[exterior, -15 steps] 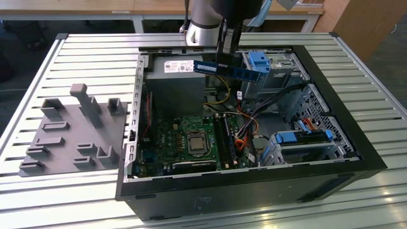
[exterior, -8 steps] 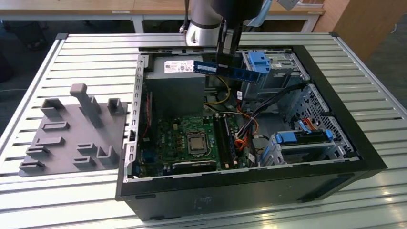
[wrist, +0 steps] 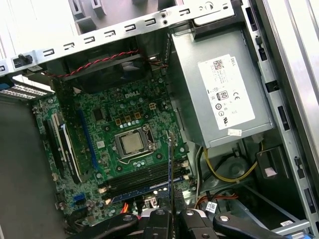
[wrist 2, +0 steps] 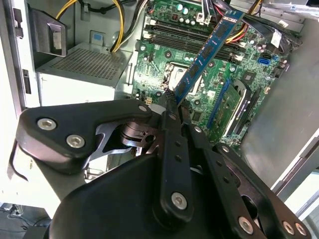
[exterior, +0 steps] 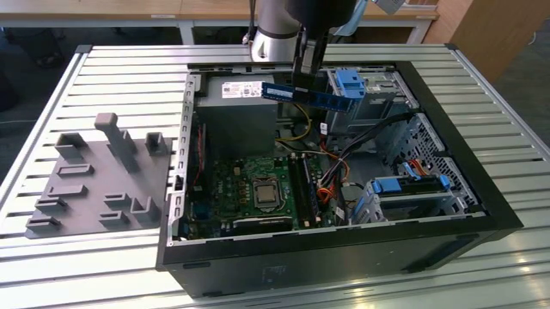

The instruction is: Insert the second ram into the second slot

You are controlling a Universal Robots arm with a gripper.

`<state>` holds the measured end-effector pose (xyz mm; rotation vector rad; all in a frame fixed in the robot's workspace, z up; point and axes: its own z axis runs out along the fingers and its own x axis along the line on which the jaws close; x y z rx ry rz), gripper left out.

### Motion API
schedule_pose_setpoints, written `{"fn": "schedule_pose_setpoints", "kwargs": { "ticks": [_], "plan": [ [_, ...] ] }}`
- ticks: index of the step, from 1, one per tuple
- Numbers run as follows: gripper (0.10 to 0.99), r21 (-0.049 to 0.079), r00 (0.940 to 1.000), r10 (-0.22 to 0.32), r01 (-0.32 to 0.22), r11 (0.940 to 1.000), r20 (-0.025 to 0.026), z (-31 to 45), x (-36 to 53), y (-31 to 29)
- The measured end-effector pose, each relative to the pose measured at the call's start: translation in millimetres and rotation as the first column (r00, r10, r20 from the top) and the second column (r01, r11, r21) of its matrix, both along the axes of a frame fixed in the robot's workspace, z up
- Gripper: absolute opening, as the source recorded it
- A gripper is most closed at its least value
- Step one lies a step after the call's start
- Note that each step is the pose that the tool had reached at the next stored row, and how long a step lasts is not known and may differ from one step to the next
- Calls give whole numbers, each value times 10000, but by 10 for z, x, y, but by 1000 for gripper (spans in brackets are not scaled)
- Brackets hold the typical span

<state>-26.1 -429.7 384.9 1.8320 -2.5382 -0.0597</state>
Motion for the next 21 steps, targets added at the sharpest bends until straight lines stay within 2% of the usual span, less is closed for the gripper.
{"fn": "schedule_pose_setpoints", "kwargs": {
  "ticks": [21],
  "plan": [
    [137, 0, 9981, -621, 621, 9981, 0, -3, 0, -2]
  ]
}}
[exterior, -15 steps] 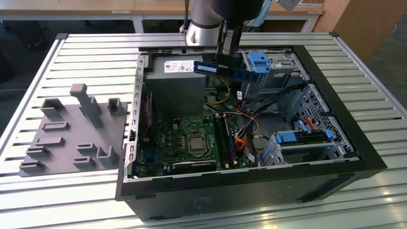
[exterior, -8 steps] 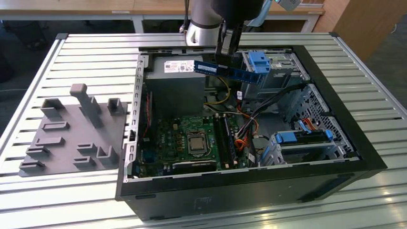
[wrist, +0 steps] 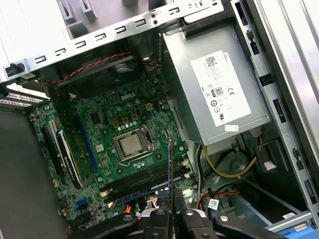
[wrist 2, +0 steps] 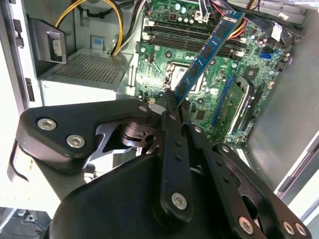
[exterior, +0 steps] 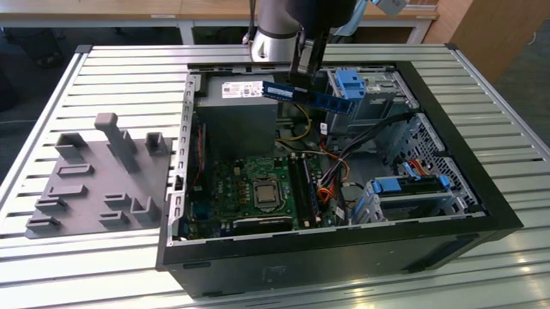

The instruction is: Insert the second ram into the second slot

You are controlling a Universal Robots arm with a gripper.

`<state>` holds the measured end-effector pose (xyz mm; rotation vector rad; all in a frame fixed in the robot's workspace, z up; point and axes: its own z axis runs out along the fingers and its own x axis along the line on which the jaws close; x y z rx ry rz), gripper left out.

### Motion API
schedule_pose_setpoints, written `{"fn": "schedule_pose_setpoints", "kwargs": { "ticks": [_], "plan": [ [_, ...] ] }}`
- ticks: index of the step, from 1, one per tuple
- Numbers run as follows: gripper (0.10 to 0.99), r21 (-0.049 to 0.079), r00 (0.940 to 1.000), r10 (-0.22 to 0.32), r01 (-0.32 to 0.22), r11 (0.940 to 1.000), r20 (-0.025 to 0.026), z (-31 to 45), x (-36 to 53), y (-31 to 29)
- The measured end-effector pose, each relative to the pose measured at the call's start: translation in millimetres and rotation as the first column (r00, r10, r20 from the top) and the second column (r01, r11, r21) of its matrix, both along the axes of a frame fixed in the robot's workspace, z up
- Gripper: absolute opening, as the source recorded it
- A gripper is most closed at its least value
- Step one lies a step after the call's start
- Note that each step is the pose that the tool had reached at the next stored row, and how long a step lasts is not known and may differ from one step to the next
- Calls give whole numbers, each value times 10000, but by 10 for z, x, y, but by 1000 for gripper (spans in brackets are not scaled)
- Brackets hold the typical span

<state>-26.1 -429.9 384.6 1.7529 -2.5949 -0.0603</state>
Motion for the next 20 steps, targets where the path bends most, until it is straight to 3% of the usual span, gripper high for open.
{"fn": "schedule_pose_setpoints", "kwargs": {
  "ticks": [20],
  "plan": [
    [137, 0, 9976, -687, 687, 9976, 0, -3, 0, 0]
  ]
}}
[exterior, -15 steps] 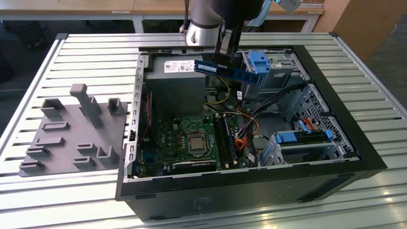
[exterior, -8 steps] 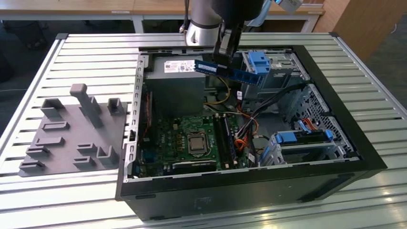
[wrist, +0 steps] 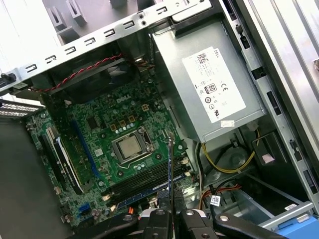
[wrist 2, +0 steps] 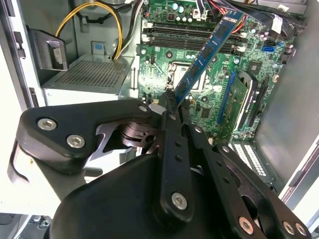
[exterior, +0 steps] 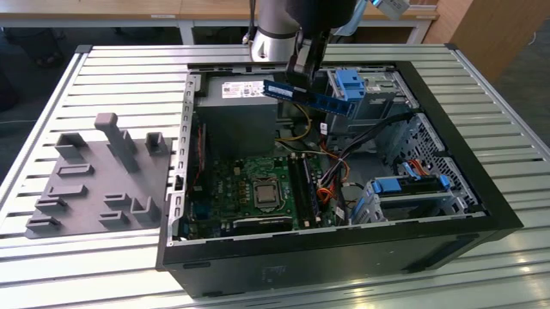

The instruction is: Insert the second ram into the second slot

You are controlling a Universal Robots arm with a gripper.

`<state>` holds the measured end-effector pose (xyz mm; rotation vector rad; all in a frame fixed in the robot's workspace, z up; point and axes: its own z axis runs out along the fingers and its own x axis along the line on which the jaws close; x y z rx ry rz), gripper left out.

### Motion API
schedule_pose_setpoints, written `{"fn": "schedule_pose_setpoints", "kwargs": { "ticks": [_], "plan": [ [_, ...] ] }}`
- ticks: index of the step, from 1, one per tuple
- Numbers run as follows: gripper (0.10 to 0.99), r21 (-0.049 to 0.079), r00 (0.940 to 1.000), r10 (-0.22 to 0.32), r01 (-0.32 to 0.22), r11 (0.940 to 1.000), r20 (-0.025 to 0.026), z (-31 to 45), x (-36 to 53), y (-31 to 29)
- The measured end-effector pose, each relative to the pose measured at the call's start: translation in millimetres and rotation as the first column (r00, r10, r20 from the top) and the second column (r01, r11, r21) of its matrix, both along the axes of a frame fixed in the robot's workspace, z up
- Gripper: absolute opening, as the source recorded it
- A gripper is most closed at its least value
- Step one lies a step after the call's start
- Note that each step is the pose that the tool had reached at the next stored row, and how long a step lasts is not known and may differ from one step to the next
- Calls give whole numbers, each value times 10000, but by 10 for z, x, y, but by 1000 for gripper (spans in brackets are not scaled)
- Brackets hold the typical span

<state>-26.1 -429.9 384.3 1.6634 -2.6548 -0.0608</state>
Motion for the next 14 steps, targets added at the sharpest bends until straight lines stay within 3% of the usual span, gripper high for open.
{"fn": "schedule_pose_setpoints", "kwargs": {
  "ticks": [14],
  "plan": [
    [137, 0, 9992, -407, 407, 9992, 0, -1, 0, 0]
  ]
}}
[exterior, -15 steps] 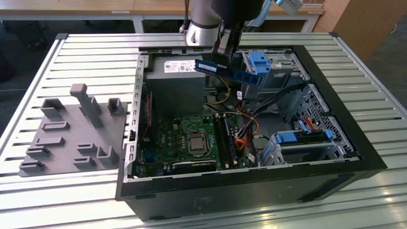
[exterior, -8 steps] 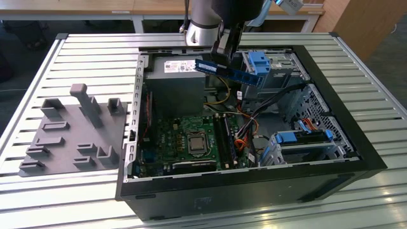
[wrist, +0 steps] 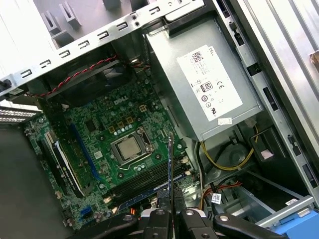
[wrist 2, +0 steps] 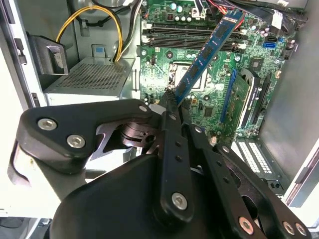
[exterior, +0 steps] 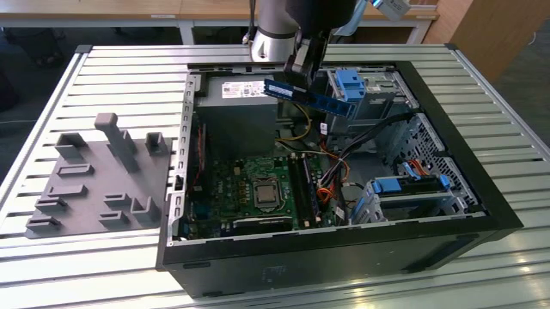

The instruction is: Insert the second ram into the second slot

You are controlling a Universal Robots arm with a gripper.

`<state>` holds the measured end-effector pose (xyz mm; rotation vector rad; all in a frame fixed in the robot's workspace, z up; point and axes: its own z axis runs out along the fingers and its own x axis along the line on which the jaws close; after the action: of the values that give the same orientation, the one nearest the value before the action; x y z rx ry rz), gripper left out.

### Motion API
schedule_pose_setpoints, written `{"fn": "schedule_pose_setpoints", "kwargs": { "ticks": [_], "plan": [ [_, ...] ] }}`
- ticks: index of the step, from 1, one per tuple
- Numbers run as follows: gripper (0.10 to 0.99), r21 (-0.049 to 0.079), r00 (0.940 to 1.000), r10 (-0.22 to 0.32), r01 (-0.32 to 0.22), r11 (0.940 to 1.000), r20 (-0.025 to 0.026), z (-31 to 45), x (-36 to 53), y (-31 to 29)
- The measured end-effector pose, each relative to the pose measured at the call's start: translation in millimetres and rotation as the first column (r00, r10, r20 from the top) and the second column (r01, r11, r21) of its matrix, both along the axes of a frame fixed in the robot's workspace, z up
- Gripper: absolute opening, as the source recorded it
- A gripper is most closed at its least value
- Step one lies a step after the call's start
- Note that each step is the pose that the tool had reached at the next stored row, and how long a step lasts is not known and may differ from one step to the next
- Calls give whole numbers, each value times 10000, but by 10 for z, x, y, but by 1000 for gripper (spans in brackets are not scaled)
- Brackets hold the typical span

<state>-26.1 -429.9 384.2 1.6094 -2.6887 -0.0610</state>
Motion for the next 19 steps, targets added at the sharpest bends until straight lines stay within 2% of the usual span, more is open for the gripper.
{"fn": "schedule_pose_setpoints", "kwargs": {
  "ticks": [13, 14, 19],
  "plan": [
    [137, 0, 9991, -434, 434, 9991, 0, -1, 0, 0],
    [137, 0, 9955, -949, 949, 9955, 1, -1, 0, 0],
    [137, 0, 9932, -1163, 1163, 9932, 0, -2, 0, 0]
  ]
}}
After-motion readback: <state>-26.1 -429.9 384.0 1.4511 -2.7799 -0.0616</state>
